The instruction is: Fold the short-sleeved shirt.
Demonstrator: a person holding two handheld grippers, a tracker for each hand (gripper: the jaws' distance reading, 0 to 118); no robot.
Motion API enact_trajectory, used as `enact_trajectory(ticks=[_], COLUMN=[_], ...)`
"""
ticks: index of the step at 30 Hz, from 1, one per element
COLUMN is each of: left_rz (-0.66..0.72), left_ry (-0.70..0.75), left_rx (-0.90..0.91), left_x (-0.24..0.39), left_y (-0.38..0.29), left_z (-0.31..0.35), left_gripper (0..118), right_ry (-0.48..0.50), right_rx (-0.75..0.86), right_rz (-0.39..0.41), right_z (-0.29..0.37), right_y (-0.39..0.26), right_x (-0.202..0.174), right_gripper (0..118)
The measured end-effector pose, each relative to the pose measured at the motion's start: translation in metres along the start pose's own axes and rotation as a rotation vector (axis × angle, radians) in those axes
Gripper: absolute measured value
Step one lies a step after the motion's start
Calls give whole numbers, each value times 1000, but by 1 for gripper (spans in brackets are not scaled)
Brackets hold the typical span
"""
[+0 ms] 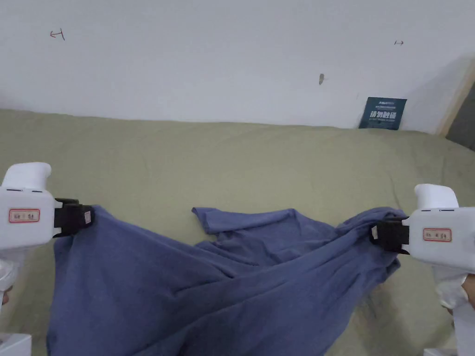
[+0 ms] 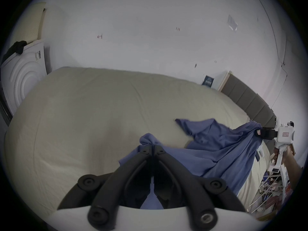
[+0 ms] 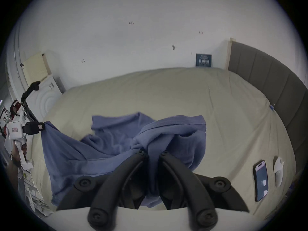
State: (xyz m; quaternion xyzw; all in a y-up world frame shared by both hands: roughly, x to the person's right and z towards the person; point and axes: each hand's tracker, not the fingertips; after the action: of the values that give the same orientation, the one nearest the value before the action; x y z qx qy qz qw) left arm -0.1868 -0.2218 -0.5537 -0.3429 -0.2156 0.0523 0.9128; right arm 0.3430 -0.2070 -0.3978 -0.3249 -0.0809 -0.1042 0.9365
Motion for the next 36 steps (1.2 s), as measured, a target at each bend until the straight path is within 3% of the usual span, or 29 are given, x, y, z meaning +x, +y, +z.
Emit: enact_trajectory(ticks=[11,22,36], left_rz=[-51,-69,-51], left_ry=[5,57,148], left_rx=[161,262,334], left_x=[8,-9,-32], left_y=[81,157,214], left_z=[59,94,101], left_gripper=[0,0,0], right_ry=[56,31,4], right_rx=[170,332,392], right_rz=[30,68,64], right_z=[29,41,13], right_y=[76,172,249], right_x=[-32,-52,-60], right_gripper=[11,11,11])
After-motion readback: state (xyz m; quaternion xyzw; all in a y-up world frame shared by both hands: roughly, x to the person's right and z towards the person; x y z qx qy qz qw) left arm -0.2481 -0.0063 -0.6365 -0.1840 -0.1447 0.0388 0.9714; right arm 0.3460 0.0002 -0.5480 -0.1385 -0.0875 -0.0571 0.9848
